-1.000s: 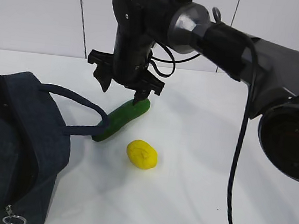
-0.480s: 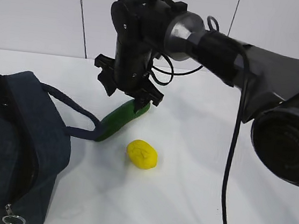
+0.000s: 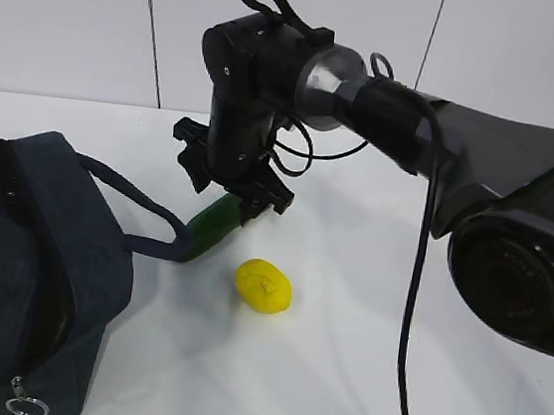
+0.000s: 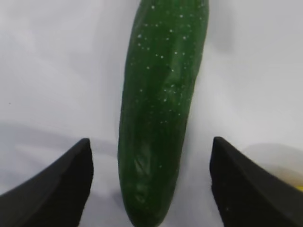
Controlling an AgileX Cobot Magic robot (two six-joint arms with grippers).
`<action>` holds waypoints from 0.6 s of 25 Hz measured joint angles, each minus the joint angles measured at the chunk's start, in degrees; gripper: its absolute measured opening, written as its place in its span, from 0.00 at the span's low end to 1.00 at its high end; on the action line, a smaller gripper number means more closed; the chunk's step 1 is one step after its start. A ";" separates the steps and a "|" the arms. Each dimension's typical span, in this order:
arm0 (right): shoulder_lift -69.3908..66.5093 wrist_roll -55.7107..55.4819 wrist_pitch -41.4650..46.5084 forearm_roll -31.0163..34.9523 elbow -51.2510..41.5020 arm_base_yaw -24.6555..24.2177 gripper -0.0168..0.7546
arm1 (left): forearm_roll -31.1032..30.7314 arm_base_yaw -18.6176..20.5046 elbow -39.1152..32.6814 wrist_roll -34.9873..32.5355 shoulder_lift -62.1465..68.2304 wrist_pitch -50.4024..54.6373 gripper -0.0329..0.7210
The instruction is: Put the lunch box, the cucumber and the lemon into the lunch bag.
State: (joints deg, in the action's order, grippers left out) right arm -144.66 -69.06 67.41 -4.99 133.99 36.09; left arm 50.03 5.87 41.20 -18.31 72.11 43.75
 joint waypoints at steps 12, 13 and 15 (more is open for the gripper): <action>-1.22 -0.25 -3.22 0.24 0.00 0.00 0.78 | 0.08 0.00 0.00 0.00 0.00 0.00 0.04; -1.22 -0.25 -3.20 0.06 0.00 0.00 0.78 | 0.08 0.00 0.00 0.00 0.00 0.00 0.04; -1.22 -0.35 -3.20 -0.34 0.00 0.00 0.78 | 0.08 0.00 0.00 0.00 0.00 0.00 0.04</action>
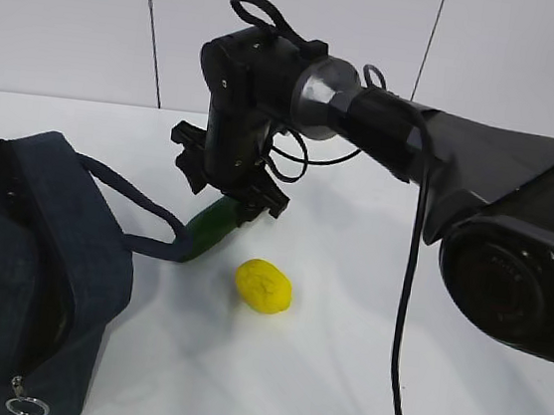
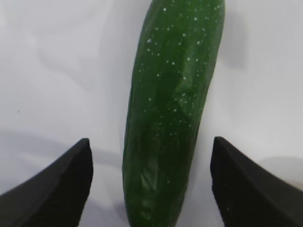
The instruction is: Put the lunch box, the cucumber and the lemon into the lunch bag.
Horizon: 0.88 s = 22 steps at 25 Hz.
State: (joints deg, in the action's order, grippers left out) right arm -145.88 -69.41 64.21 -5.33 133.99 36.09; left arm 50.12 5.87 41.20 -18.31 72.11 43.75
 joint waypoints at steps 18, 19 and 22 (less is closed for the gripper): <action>-0.61 -2.13 -0.24 -2.09 0.00 0.00 0.77 | 0.00 0.00 0.00 0.00 0.00 -0.09 0.04; -0.63 -2.13 -0.24 -2.37 0.00 0.00 0.77 | 0.03 0.00 0.00 0.00 0.00 -0.09 0.04; -0.63 -2.24 -0.34 -3.00 0.00 0.00 0.77 | 0.03 0.00 0.00 0.00 0.00 -0.09 0.04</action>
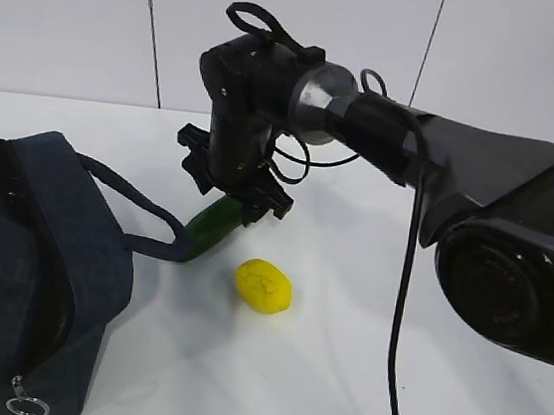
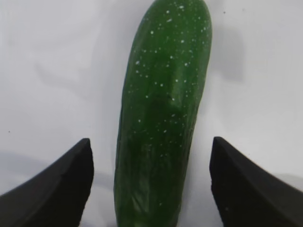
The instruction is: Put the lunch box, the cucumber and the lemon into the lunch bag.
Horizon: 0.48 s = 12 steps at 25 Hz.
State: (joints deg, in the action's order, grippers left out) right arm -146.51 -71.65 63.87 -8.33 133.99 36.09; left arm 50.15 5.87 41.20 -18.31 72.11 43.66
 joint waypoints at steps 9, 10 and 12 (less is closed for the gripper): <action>-0.09 0.00 0.00 -1.33 0.00 0.00 0.77 | 0.00 0.00 0.00 0.00 0.00 0.00 0.04; -0.09 0.00 0.00 -1.36 0.00 0.00 0.77 | 0.00 0.00 0.00 0.00 0.00 0.00 0.04; -0.09 0.00 0.00 -1.46 0.00 0.00 0.77 | 0.09 0.00 0.00 0.00 0.00 0.00 0.04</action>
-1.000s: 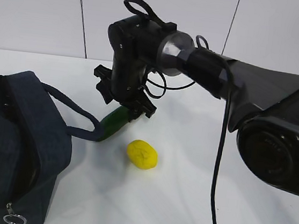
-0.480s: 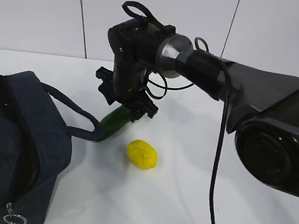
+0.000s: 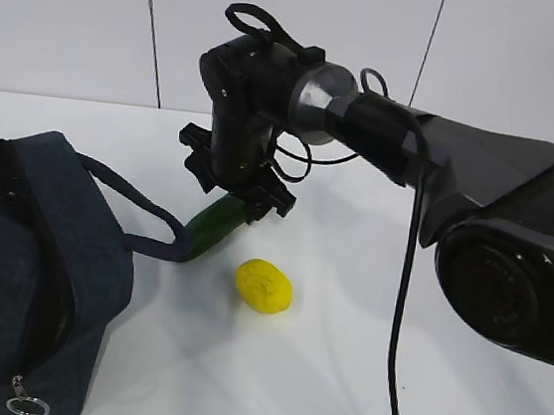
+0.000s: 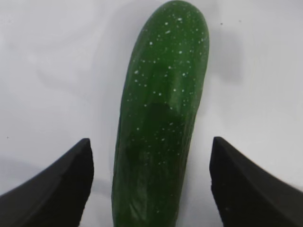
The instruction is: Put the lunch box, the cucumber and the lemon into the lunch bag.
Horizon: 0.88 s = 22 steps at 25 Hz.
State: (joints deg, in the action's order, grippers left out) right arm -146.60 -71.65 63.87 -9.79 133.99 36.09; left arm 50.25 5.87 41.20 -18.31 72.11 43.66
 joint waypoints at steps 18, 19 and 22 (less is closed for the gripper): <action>-0.40 0.00 -0.11 -1.11 0.00 0.00 0.77 | 0.15 0.00 0.00 0.00 0.00 0.00 0.04; -0.40 0.00 -0.11 -1.11 0.00 0.00 0.77 | 0.15 0.00 0.00 0.00 0.00 0.00 0.04; -0.40 0.00 -0.11 -1.11 0.00 0.00 0.77 | 0.25 0.00 0.00 0.00 0.00 0.00 0.04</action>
State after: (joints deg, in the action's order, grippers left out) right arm -147.00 -71.65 63.77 -10.90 133.99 36.09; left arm 50.49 5.87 41.20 -18.31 72.11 43.66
